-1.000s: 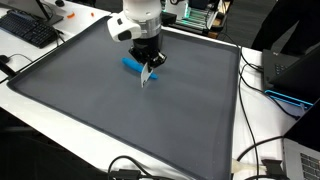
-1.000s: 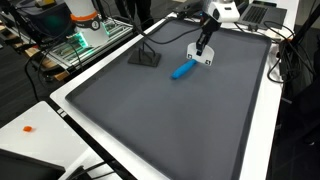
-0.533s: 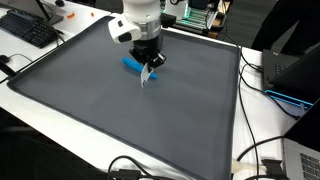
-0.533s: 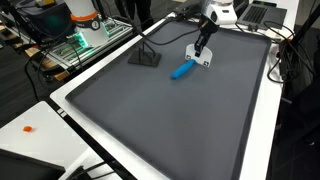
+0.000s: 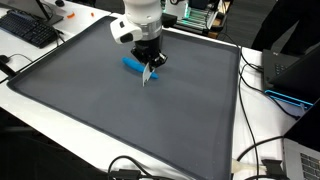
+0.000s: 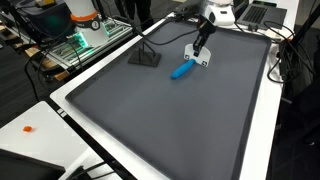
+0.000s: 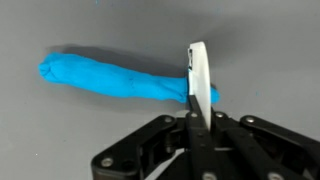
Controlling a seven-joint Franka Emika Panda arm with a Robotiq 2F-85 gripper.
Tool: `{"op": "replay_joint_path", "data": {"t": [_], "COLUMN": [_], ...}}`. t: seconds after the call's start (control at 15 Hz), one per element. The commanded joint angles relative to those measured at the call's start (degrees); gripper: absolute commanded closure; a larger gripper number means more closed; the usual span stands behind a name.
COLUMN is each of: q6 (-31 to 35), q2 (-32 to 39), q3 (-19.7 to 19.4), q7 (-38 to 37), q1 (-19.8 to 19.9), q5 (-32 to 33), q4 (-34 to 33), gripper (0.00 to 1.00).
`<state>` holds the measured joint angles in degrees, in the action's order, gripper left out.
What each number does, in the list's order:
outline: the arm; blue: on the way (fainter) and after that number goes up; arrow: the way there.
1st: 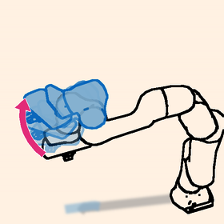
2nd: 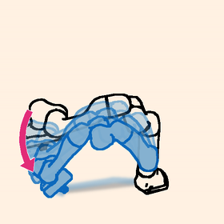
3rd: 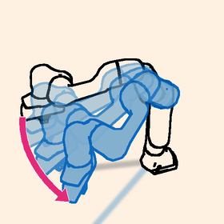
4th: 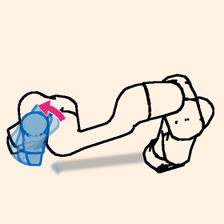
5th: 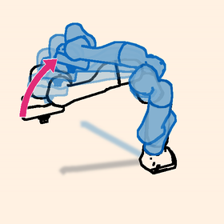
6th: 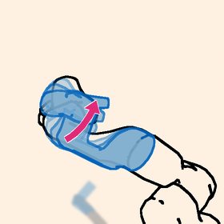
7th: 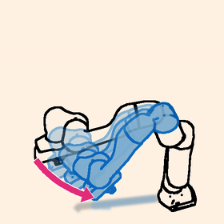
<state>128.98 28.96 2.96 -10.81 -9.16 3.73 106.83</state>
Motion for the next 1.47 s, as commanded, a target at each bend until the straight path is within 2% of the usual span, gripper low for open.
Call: {"op": "replay_joint_path", "data": {"t": [0.0, 0.33, 0.87, 1.4], "q6": [-1.3, -2.0, -0.8, 0.6], "q2": [-1.5, -2.1, -6.3, -7.4], "q3": [1.7, 2.9, 1.0, -0.1], "q7": [1.9, 3.8, 3.5, 7.9], "q1": [1.2, 1.5, 1.2, 3.0], "q5": [-4.1, -8.5, -5.2, -2.0], "q4": [2.4, 2.2, 2.5, 4.3], "gripper": [0.99, 0.99, 0.99, 0.99]}}
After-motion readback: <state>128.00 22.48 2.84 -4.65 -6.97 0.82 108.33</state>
